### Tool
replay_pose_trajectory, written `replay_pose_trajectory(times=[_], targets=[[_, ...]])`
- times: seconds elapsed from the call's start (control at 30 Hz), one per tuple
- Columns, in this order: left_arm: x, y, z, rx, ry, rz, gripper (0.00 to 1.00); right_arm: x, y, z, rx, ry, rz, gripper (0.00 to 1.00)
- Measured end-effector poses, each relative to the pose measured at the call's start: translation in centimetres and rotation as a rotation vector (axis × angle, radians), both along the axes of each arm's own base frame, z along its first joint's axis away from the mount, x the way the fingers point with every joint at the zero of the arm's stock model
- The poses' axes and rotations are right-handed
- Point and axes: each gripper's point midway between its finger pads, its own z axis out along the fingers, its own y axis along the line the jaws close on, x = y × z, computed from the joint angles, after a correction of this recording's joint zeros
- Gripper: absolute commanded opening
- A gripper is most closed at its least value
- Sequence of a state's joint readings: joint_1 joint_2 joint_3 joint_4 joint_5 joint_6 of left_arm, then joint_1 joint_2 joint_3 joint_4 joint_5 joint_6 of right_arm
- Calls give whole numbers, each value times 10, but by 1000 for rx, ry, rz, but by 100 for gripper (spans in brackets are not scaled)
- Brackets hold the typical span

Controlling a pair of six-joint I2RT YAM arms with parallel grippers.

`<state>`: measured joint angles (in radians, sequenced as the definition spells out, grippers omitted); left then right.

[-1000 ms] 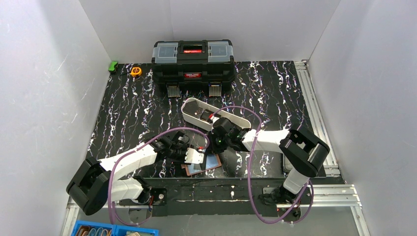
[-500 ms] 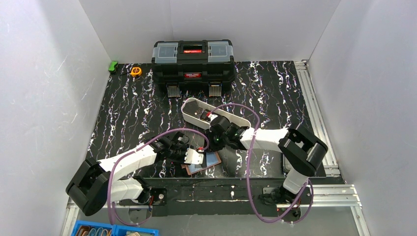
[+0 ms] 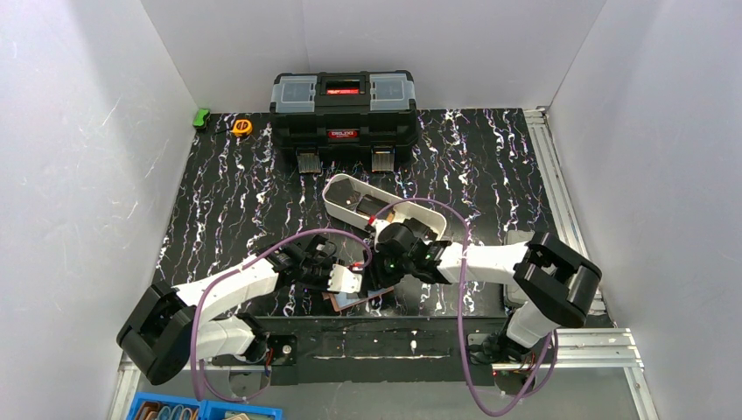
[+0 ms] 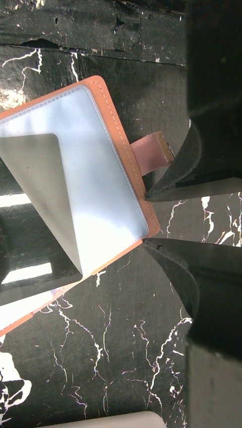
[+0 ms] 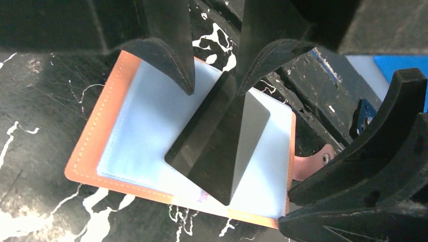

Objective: Put the credit cards into the card holder
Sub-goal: Insert the credit card into the card holder.

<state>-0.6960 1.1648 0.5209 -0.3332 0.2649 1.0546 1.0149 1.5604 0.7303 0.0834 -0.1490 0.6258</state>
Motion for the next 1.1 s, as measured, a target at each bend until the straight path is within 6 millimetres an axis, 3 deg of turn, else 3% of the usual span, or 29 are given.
replay_pose_trajectory(times=[0.2,0.5,1.1], targets=[[0,0,0,1,1,0,31,-2,8,3,-64,-93,12,50],[-1,1,0,5,1,-9,30,4,10,-6,-260,-220,7,49],[-1,1,-1,10,-4,-24,29,11,0,-8,-295,-269,-19,45]])
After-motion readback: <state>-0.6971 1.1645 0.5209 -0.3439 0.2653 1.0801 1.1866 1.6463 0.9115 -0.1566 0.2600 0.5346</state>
